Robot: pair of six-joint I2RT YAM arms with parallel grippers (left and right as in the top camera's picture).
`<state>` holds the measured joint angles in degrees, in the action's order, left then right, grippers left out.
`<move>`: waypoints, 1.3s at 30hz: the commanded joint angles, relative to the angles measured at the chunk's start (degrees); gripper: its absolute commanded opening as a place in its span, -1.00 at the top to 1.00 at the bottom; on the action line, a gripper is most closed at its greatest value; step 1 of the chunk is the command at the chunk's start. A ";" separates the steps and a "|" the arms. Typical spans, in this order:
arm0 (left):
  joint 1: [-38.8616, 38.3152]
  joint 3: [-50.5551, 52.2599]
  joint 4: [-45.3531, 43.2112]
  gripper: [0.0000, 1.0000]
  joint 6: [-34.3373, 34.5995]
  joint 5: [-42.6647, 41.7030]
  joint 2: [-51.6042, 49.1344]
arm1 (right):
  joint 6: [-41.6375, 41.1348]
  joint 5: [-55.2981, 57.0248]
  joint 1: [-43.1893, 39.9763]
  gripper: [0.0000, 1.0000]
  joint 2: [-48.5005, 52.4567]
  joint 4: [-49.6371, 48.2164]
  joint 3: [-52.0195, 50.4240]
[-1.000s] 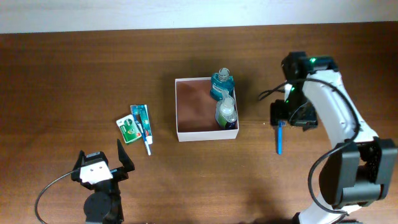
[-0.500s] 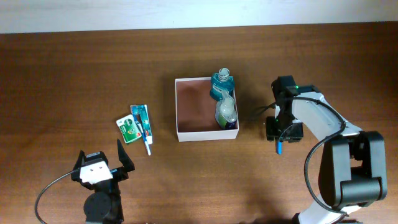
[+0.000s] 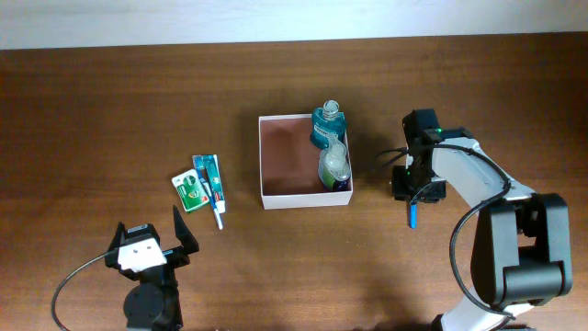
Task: Pack container
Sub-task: 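Close the right gripper on the blue razor handle and lift it, then carry the razor left into the box and open the right gripper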
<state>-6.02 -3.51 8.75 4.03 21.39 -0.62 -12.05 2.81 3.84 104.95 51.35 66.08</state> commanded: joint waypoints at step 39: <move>0.28 0.68 -0.20 -0.99 -1.07 -0.22 0.33 | -0.48 3.63 5.68 0.92 0.31 25.77 48.48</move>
<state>-6.02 -3.46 8.73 4.03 21.37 -0.60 -12.03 5.96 6.13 105.80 74.22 104.44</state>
